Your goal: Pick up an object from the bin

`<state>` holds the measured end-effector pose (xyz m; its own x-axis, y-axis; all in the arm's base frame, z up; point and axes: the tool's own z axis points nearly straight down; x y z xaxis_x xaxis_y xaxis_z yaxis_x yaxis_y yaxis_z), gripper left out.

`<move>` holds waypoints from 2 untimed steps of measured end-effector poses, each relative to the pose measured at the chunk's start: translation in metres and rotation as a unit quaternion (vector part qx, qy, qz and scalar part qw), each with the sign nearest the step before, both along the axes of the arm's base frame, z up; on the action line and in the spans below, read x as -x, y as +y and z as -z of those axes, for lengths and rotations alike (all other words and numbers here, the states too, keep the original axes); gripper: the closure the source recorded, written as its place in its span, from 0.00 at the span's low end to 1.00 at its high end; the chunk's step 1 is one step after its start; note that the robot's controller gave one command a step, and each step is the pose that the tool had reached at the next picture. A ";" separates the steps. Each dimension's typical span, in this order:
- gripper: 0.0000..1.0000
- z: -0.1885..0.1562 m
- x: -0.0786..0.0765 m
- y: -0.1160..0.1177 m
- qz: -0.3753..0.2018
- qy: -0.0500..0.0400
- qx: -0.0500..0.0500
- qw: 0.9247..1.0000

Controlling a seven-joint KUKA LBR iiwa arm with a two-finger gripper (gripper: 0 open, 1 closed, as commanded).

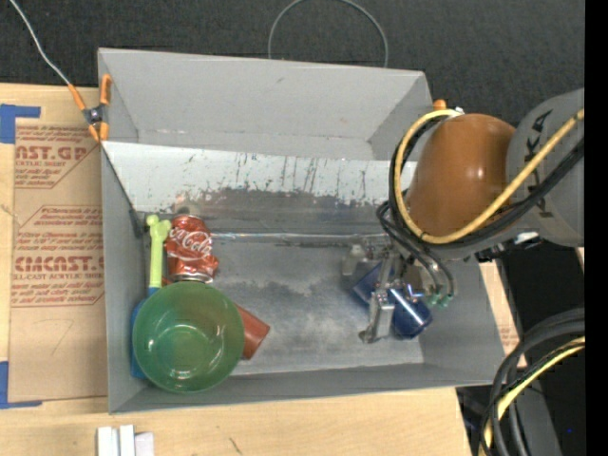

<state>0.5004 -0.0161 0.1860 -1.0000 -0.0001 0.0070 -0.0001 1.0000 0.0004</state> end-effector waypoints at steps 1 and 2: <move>0.00 -0.004 -0.002 0.000 0.000 -0.004 0.000 1.000; 0.00 0.063 -0.025 -0.022 -0.051 -0.004 0.000 0.999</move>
Offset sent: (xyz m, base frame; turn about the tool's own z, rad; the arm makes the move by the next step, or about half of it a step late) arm 0.0367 -0.0360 -0.1046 -0.1588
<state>0.5256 -0.0384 0.1232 -0.9948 -0.1019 -0.0008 -0.1019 0.9948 -0.0002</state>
